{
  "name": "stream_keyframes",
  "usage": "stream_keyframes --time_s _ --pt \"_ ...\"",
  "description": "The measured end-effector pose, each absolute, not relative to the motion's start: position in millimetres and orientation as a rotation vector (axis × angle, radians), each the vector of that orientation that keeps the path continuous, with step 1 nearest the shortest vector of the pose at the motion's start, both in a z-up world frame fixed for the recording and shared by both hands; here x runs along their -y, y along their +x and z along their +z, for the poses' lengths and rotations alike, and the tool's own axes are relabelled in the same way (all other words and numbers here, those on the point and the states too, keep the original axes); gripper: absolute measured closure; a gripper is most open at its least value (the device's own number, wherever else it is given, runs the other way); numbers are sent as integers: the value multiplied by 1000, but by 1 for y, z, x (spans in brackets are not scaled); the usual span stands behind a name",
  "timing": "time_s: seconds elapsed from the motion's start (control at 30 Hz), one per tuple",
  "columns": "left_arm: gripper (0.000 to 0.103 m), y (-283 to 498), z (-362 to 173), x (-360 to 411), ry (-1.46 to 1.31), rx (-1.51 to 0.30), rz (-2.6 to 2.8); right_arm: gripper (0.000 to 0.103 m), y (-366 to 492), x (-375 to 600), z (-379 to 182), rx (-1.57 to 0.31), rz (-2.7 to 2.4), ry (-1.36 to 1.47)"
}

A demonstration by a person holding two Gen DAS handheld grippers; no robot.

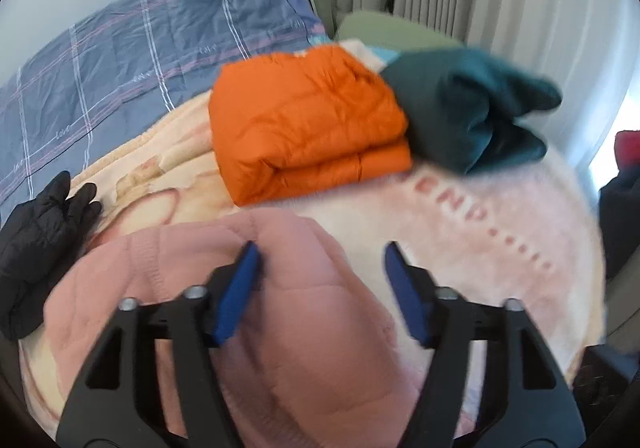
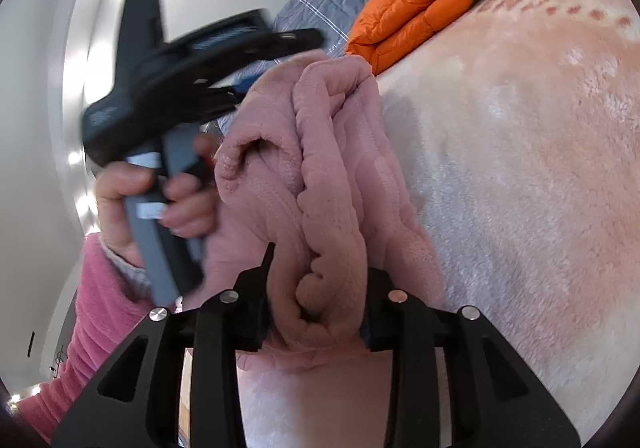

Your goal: Fold large clothes

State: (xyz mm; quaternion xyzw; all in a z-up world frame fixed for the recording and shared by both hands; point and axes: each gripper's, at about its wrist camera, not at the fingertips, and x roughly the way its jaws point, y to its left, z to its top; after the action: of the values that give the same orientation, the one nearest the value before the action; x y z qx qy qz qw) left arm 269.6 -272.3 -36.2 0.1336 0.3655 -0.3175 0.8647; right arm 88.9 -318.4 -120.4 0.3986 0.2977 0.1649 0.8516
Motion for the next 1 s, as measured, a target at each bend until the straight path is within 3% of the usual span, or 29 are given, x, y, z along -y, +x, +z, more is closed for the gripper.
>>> stream_keyframes --time_s 0.07,0.17,0.37,0.47,0.6,0.77,0.9,1.0 --pt "63 262 -18 259 297 -731 -660 69 85 320 -119 -622 344 840" --pt "69 255 0 230 336 -686 -607 69 83 323 -120 -615 341 842" --pt "69 265 -25 192 365 -784 -572 69 81 321 -119 -615 330 822" --pt "68 263 -52 205 402 -742 -554 67 81 323 -118 -622 310 815" --pt "68 258 -67 229 519 -701 -501 55 68 316 -97 -584 195 634" --pt "74 250 -77 247 674 -653 -458 55 48 315 -57 -473 135 511" --pt "76 247 -80 251 703 -632 -451 59 43 303 -35 -393 256 425" --pt "76 249 -79 247 679 -637 -463 72 67 287 -60 -505 288 399"
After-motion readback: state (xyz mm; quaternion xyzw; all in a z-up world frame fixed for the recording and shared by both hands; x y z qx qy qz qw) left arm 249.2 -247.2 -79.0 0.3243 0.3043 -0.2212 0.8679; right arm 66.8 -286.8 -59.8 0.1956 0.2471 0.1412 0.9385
